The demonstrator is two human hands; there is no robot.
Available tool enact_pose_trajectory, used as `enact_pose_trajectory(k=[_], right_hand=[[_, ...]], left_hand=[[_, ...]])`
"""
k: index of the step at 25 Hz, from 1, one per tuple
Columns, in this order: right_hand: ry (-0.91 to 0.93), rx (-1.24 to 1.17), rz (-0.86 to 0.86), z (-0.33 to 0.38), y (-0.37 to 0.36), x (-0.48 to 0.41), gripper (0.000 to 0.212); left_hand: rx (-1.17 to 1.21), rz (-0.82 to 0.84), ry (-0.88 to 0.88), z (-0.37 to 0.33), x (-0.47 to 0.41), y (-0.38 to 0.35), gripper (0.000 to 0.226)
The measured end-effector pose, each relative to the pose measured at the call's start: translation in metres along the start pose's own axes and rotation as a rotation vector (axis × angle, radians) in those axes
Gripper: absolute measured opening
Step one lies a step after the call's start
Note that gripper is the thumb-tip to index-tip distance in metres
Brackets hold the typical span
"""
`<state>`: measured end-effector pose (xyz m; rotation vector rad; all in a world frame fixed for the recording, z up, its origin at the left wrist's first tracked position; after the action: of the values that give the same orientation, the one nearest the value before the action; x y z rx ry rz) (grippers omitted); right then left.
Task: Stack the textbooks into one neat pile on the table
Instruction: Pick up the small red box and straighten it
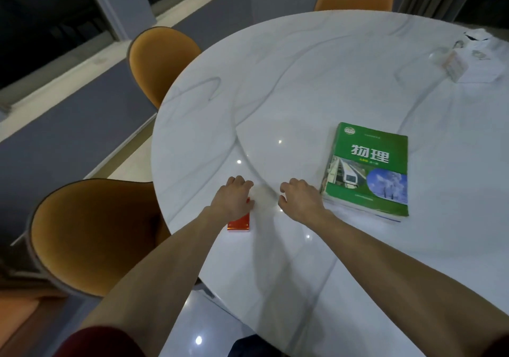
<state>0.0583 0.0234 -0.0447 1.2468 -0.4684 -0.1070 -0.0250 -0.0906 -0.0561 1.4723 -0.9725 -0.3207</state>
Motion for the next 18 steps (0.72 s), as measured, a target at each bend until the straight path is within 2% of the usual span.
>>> enact_pose_trajectory(k=[4,8,11,15,18], right_hand=[[0.019,-0.029,0.085,0.029,-0.031,-0.004,0.035],[0.02,-0.027,0.124,0.05,-0.055,-0.007,0.036],[-0.01,-0.084,0.15,0.059,-0.068,-0.008,0.037],[-0.057,-0.178,0.173,0.065,-0.082,-0.012,0.039],[-0.099,-0.303,0.184,0.067,-0.092,-0.016,0.034]], left_hand=[[0.066,0.037,-0.021,0.023,0.012,-0.02,0.06],[0.039,0.098,-0.105,0.029,0.016,-0.042,0.088],[0.001,0.12,-0.127,0.036,0.016,-0.055,0.101],[-0.01,0.188,-0.133,0.044,0.01,-0.069,0.102],[0.027,0.132,-0.152,0.046,0.009,-0.068,0.091]])
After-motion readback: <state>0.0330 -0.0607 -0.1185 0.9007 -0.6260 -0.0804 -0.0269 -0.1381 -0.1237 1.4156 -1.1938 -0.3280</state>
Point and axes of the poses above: each hand's wrist, its own x-axis away from the middle knuckle, its own y-axis out of the back of the hand, z = x × y, the point moved 9 cm from there along -x, towards the middle knuckle, and after that the axes turned 5 degrees about z, right-handed, at the moved point
